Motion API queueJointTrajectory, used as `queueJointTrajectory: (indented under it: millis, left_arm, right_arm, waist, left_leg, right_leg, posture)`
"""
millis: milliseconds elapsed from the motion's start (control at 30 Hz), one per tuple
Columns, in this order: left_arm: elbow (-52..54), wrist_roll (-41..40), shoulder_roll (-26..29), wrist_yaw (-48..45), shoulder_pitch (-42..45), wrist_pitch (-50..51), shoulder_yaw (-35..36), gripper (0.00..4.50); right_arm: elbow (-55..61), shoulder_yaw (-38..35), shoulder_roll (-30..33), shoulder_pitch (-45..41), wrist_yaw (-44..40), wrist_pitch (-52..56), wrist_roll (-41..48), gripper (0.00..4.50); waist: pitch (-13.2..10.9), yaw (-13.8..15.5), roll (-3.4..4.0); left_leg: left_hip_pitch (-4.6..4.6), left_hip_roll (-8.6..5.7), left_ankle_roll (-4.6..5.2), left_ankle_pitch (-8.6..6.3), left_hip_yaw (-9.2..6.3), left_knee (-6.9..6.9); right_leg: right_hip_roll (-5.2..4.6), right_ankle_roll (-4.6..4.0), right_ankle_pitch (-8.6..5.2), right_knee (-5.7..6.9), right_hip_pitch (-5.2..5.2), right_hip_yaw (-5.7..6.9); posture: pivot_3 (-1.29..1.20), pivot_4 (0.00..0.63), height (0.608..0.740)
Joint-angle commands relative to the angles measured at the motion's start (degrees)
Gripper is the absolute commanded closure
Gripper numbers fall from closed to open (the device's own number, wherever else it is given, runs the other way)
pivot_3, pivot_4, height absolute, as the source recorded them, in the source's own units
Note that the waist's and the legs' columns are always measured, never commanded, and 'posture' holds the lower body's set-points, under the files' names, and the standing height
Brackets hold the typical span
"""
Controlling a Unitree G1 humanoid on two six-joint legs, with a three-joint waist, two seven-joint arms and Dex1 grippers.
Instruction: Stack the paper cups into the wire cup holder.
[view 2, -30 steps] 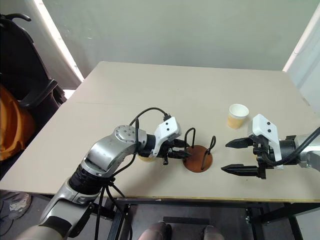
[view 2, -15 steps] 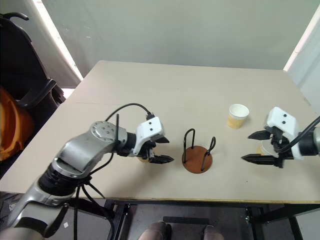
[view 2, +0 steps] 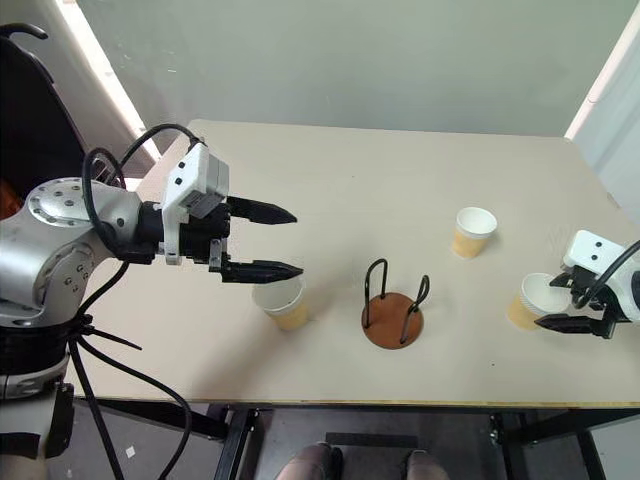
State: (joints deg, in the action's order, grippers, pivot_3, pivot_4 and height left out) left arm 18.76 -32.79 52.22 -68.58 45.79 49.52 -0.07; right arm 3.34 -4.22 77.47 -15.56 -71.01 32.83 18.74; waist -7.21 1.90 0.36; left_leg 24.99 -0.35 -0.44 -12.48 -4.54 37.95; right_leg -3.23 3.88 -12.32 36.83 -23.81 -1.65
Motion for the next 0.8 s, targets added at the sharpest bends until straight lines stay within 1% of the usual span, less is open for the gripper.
queueJointTrajectory:
  millis: [33, 200, 233, 333, 500, 633, 733, 800]
  left_arm:
    - [1.94, -0.97, -0.28, 0.34, 1.38, -2.35, 0.66, 0.01]
    - [2.13, -1.69, -0.61, 2.09, 2.11, -1.87, 0.54, 0.01]
    - [2.29, -1.79, -0.43, 2.15, 1.91, -1.92, 0.59, 0.00]
    - [2.97, -2.43, 0.05, 2.06, 1.32, -1.98, 0.88, 0.00]
    - [3.12, -2.76, 0.93, 1.91, 0.81, -2.24, 1.07, 0.00]
    - [1.92, -1.33, 2.95, 1.27, 0.05, -3.79, 1.37, 0.00]
    - [-0.24, 0.19, 4.94, 0.73, -0.24, -5.67, 1.77, 0.00]
    - [-2.22, 1.07, 6.37, 0.41, -0.12, -6.84, 2.12, 0.00]
  right_arm:
    - [-1.19, 1.60, -0.08, -1.98, -0.79, -0.96, -2.13, 0.34]
    - [-2.16, 3.61, -2.36, -4.09, -1.09, -0.98, -3.26, 0.34]
    - [-2.51, 4.17, -2.96, -4.54, -0.95, -1.12, -3.82, 0.52]
    - [-3.55, 6.38, -4.60, -5.45, -0.28, -2.00, -5.92, 1.21]
    - [-3.78, 6.65, -5.42, -6.45, -1.14, -2.34, -6.83, 3.07]
    - [-1.86, 4.42, -4.36, -7.84, -3.92, -2.77, -4.81, 4.45]
    - [0.35, 1.81, -4.13, -11.26, -5.54, -1.58, -1.64, 4.49]
    - [2.31, -0.23, -3.71, -16.93, -7.99, -0.25, 2.47, 4.49]
  waist:
    - [0.00, -0.14, 0.00]
    - [0.00, -0.32, 0.00]
    - [-0.01, -0.35, 0.01]
    - [-0.01, -0.36, 0.01]
    - [-0.02, -0.36, 0.03]
    - [-0.02, -0.40, 0.03]
    - [-0.03, -0.61, 0.07]
    - [-0.05, -0.73, 0.10]
  left_leg:
    - [-0.01, 0.03, 0.01, -0.01, 0.00, 0.00]
    - [-0.03, 0.07, 0.28, -0.17, 0.01, 0.03]
    - [-0.04, 0.07, 0.33, -0.20, 0.01, 0.04]
    - [-0.06, 0.09, 0.40, -0.24, 0.00, 0.04]
    - [-0.06, 0.09, 0.40, -0.25, 0.01, 0.05]
    - [-0.06, 0.09, 0.37, -0.26, 0.01, 0.03]
    - [-0.06, 0.09, 0.34, -0.27, 0.00, 0.01]
    - [-0.06, 0.10, 0.34, -0.26, 0.00, -0.01]
  right_leg:
    - [0.01, 0.00, 0.00, 0.00, 0.00, 0.00]
    - [0.01, -0.01, 0.01, 0.03, 0.00, 0.02]
    - [0.01, -0.02, 0.02, 0.04, 0.00, 0.02]
    - [0.01, -0.05, 0.03, 0.05, 0.01, 0.02]
    - [0.01, -0.06, 0.03, 0.06, 0.01, 0.03]
    - [0.01, -0.11, 0.01, 0.06, 0.00, 0.03]
    - [0.02, -0.22, -0.06, 0.09, -0.04, 0.03]
    - [0.02, -0.47, -0.20, 0.10, -0.06, 0.03]
  posture:
    - [0.00, 0.150, 0.740]
    - [0.00, 0.150, 0.740]
    - [0.00, 0.150, 0.740]
    - [0.00, 0.150, 0.740]
    - [0.00, 0.150, 0.740]
    - [0.00, 0.150, 0.740]
    - [0.00, 0.150, 0.740]
    - [0.00, 0.150, 0.740]
